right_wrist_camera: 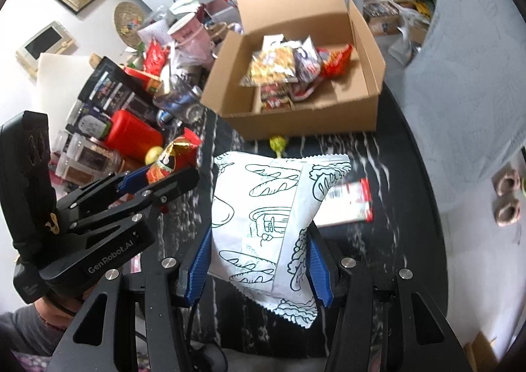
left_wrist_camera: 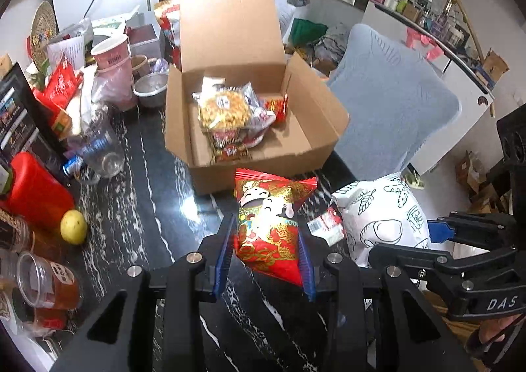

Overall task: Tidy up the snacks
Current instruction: 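Carry the red pouch and white bag up toward the cardboard box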

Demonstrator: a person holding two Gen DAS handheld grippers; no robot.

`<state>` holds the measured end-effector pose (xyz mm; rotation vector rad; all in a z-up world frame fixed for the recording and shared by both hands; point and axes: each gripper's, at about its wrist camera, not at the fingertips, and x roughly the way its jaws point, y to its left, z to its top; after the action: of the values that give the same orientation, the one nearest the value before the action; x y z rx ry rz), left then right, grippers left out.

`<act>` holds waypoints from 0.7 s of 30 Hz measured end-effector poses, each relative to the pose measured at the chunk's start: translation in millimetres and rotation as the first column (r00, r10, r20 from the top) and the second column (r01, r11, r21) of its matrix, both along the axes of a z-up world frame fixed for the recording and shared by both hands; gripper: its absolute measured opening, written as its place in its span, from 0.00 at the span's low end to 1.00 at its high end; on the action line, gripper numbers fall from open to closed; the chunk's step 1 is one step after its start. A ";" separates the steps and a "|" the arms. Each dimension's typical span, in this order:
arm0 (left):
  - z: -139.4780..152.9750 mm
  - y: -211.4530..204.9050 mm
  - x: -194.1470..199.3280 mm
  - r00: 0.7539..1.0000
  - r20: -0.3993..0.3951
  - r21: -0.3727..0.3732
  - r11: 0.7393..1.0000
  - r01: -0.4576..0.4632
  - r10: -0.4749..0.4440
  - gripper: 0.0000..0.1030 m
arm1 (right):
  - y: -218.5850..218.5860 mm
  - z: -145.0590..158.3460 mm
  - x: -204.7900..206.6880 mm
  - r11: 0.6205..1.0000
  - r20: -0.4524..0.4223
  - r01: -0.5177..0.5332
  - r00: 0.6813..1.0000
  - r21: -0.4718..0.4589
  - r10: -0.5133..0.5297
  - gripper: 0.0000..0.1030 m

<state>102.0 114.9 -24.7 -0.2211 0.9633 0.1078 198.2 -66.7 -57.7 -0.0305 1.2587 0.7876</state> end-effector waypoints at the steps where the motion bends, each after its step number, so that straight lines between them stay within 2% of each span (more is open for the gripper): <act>1: 2.5 1.1 1.6 1.000 0.006 0.003 1.000 0.000 0.000 0.34 | 1.6 3.1 3.0 1.000 0.007 -0.002 1.000 0.004 0.002 0.51; 10: 28.7 17.6 27.1 0.997 0.074 0.010 1.000 -0.021 0.020 0.34 | 12.8 24.3 31.7 0.999 0.056 -0.009 0.998 0.040 0.007 0.51; 21: 46.7 40.1 69.0 0.992 0.122 0.029 0.999 -0.038 0.035 0.34 | 30.6 38.2 77.0 0.999 0.111 -0.015 0.994 0.050 0.009 0.51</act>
<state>171.0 155.1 22.0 -0.2140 0.8362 0.1415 275.2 -36.1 -19.4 -0.0402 1.1342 0.8175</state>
